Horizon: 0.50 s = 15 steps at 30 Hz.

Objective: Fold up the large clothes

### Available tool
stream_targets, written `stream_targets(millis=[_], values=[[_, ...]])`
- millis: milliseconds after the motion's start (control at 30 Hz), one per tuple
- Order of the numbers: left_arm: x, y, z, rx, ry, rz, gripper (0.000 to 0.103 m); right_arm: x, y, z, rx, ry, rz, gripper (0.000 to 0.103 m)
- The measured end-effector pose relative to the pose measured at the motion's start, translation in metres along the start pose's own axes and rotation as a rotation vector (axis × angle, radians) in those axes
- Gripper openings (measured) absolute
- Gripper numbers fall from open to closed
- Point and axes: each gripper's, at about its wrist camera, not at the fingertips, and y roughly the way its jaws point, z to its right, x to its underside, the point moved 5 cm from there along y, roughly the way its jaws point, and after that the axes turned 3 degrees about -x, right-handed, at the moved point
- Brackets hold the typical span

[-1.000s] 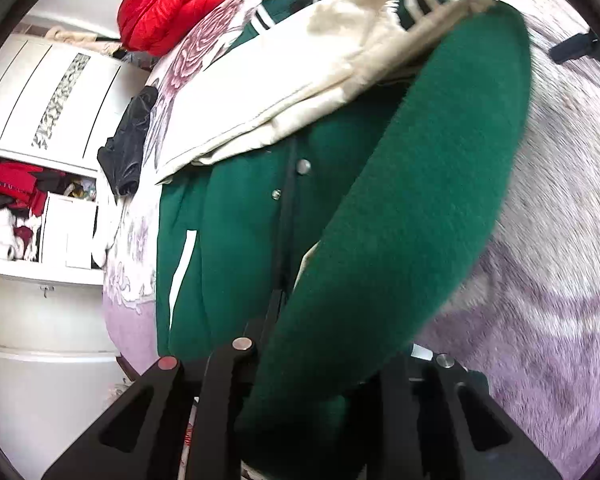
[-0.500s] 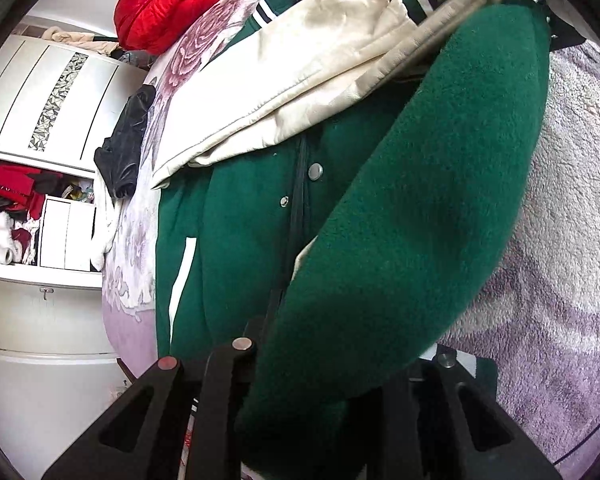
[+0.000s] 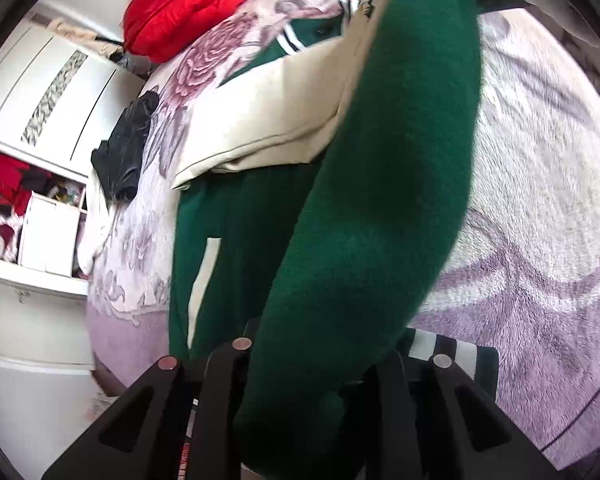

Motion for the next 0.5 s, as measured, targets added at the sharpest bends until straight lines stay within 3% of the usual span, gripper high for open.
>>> stream_targets(millis=[200,367,500], values=[[0.009,0.007,-0.083,0.077,-0.099,0.015,0.015,-0.007,0.052,-0.111,0.065,-0.081,-0.022,0.018],[0.036,0.066,-0.164,0.185,-0.231,-0.073,0.015,0.003,0.163,-0.189,0.173,-0.129,-0.104,0.017],[0.066,0.137,-0.198,0.312,-0.308,-0.177,0.022,0.017,0.274,-0.211,0.321,-0.199,-0.210,0.016]])
